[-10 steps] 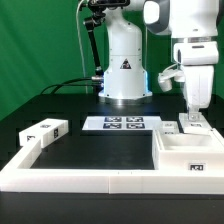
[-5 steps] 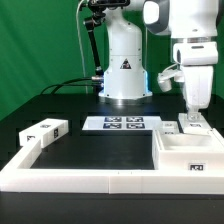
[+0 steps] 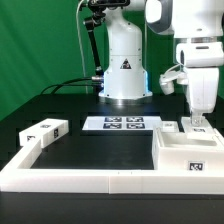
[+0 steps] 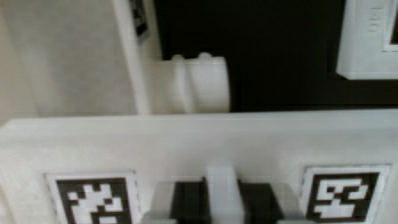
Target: Assemble cabinet
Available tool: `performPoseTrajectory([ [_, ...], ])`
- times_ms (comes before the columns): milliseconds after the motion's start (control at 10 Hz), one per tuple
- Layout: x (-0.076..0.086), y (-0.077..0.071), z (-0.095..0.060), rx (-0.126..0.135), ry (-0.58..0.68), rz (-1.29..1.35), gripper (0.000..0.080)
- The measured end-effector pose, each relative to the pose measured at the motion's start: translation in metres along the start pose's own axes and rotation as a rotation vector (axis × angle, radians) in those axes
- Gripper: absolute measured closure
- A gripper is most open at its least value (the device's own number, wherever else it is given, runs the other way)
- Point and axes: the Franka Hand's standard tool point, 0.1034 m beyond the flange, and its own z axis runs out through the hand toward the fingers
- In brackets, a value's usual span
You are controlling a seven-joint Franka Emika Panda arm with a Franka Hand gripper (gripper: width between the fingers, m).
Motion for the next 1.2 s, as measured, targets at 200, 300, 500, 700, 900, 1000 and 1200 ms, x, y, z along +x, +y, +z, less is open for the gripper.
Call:
performPoseTrajectory([
  [200,-0.002,0.011,0.001,-0.004,0.001,0.006,0.0729],
  [300,-0.002,0.02,0.001,-0.008,0.002,0.009,0.0729],
  [500,-0.002,0.035,0.001,-0.006,-0.001,0.018,0.0729],
  [700,-0.003,0.054,0.001,-0.01,-0.001,0.03,0.0729],
  [900,-0.003,0.071,0.002,-0.005,-0.004,0.029,0.0729],
  [1000,-0.003,0.076,0.003,0.007,-0.01,0.025,0.0729],
  [1200,-0.002,0.076,0.003,0.034,-0.024,0.021,0.0729],
])
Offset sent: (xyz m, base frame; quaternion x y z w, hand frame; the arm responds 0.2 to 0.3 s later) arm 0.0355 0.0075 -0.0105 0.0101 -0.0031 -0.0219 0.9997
